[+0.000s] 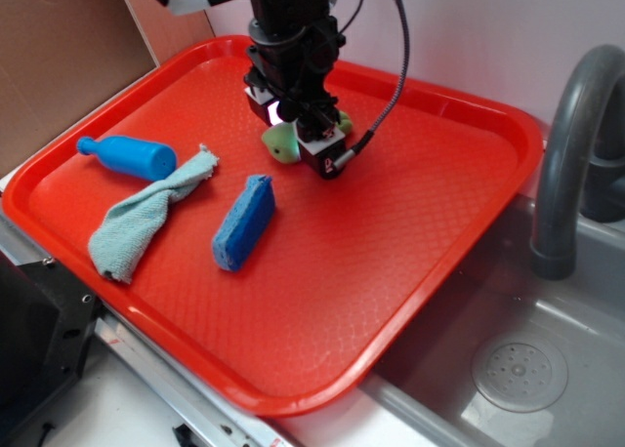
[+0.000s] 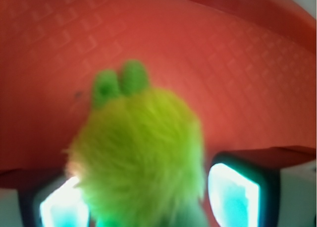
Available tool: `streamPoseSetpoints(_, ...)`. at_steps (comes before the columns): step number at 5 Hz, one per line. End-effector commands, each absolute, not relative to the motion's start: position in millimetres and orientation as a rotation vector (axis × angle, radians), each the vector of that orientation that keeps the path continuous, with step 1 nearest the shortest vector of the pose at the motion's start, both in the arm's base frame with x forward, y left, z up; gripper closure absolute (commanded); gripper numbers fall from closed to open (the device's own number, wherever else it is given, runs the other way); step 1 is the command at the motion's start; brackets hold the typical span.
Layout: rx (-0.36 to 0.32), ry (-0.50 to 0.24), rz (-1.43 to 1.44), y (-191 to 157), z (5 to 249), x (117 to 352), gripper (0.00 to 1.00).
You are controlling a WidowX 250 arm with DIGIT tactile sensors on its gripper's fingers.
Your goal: Grab the green animal.
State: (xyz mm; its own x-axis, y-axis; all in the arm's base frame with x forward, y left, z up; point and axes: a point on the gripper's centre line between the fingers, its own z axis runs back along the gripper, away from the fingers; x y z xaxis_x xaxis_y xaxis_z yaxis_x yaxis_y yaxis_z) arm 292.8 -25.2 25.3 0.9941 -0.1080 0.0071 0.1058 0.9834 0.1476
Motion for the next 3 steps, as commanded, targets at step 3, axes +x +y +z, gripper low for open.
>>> streamPoseSetpoints(3, 0.160, 0.002, -0.071, -21.4, 75.5, 288.8, 1.00)
